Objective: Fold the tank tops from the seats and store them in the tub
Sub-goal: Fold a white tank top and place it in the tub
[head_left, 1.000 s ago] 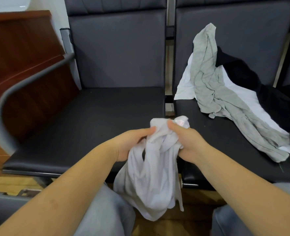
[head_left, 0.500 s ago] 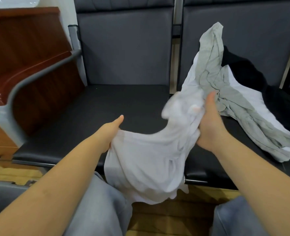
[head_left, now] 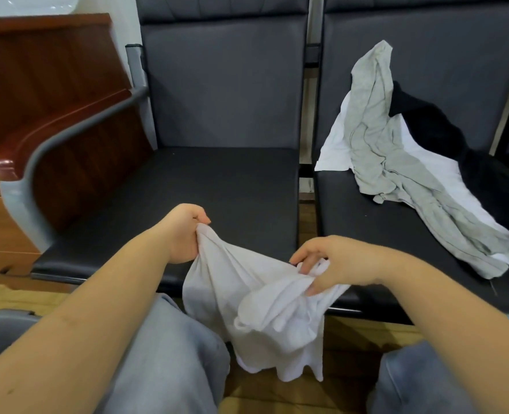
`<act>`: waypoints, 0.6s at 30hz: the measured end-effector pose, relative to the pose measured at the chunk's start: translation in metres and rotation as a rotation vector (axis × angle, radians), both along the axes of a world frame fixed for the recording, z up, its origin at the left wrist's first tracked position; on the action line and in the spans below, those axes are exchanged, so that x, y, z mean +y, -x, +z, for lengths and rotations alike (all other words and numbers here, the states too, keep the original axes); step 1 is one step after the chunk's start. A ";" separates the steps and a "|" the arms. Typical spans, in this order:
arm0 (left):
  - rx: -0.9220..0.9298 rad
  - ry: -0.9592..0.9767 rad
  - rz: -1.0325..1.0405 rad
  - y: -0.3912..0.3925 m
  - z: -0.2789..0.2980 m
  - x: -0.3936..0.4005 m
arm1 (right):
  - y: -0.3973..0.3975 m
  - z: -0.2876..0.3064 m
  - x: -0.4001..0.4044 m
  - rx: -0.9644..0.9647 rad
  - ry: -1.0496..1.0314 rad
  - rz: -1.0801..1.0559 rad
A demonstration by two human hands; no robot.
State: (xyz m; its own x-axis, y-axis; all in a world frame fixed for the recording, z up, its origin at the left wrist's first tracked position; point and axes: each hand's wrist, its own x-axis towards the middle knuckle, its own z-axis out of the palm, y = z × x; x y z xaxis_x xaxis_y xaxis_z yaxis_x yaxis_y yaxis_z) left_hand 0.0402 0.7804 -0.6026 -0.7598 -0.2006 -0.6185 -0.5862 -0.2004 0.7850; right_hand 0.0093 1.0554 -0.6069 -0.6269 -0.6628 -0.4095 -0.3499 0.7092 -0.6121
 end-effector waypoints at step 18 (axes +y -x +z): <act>0.262 1.067 -0.500 -0.048 0.010 -0.005 | -0.022 0.031 0.072 -0.008 -0.100 -0.218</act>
